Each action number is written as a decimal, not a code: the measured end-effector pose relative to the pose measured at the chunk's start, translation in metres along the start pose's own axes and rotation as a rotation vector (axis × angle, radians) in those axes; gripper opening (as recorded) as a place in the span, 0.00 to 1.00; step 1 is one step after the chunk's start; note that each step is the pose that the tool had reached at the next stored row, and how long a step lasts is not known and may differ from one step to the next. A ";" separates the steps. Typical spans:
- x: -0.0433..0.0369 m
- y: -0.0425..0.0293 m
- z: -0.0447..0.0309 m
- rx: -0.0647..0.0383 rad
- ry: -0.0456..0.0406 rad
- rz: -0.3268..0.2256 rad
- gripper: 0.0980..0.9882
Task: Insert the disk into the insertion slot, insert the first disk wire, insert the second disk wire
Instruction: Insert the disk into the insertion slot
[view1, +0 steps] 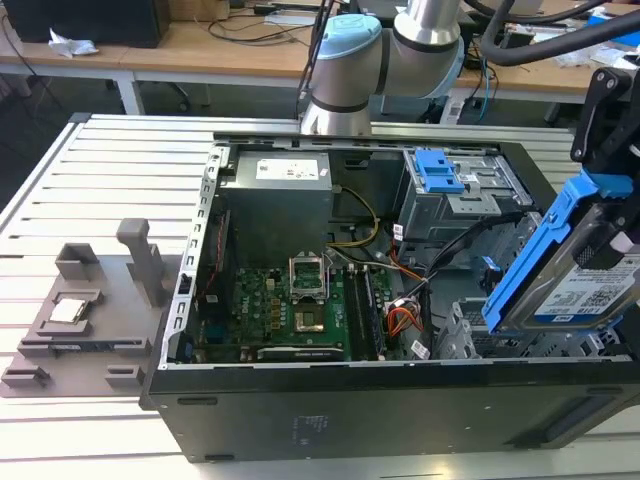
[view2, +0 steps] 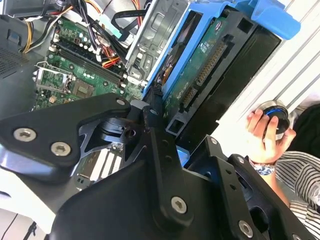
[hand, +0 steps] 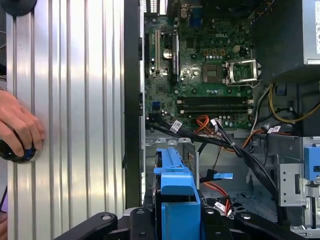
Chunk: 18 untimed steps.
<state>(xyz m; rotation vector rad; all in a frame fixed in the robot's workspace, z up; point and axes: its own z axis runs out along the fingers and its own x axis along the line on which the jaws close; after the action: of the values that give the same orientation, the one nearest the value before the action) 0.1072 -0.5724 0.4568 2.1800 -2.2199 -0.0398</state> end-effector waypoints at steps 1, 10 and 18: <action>0.0000 0.0001 0.0009 0.000 0.0000 0.000 0.30; -0.0164 0.0006 0.0014 0.000 -0.0002 0.000 0.30; -0.0169 0.0005 0.0061 0.000 -0.0006 0.000 0.30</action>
<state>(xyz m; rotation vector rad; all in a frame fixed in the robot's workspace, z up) 0.1068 -0.5556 0.4506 2.1802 -2.2202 -0.0405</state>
